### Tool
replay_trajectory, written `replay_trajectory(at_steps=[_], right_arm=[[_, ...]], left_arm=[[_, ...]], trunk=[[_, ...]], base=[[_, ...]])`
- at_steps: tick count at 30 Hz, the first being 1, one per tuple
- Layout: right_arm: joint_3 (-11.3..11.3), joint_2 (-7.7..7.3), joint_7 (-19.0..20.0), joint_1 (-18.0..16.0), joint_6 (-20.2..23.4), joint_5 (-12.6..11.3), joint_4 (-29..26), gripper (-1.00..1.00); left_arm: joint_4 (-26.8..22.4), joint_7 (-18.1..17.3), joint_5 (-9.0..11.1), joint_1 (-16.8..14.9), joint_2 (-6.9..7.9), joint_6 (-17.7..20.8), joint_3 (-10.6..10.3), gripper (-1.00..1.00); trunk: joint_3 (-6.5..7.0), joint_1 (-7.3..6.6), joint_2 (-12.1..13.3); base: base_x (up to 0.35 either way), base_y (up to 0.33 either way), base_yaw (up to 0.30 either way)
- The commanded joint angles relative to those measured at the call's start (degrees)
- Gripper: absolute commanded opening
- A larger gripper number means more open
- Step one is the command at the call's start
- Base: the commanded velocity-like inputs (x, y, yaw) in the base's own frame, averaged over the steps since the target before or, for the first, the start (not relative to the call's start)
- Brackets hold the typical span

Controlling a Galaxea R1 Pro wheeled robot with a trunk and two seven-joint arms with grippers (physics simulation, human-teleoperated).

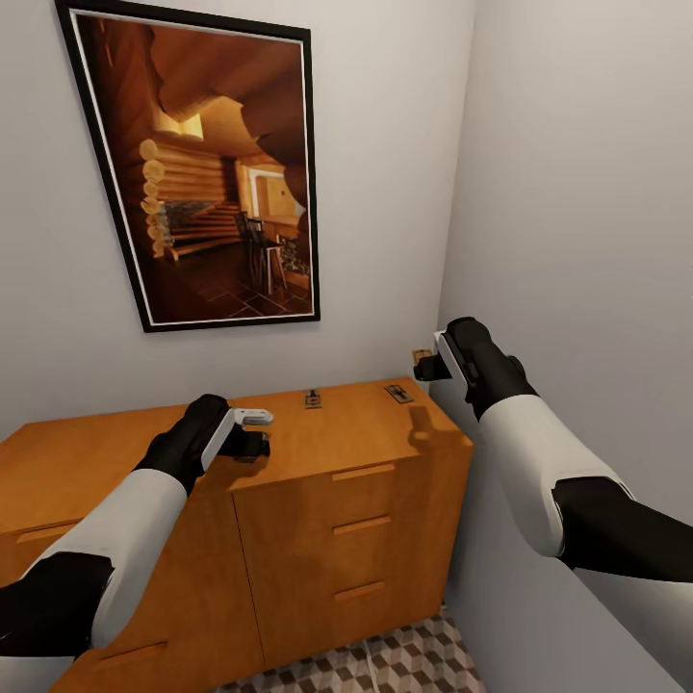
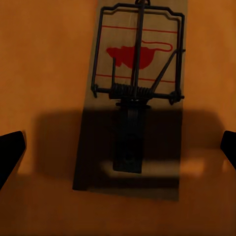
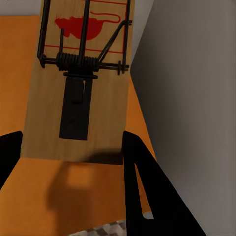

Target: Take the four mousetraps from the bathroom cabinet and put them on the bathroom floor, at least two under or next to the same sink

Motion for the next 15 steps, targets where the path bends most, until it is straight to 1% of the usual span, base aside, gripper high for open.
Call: replay_trajectory(at_steps=[1,15], right_arm=[[0.1,0.0,-0.3,0.0,0.2,-0.2,0.0,-1.0],[0.1,0.0,-0.3,0.0,0.2,-0.2,0.1,-1.0]], left_arm=[[2.4,0.2,-0.3,0.0,0.08,0.2,-0.4,1.0],[2.3,0.2,-0.3,0.0,-0.29,0.2,-0.3,1.0]], trunk=[[-0.08,0.0,0.0],[-0.08,0.0,0.0]], base=[[0.0,0.0,0.0],[0.0,0.0,0.0]])
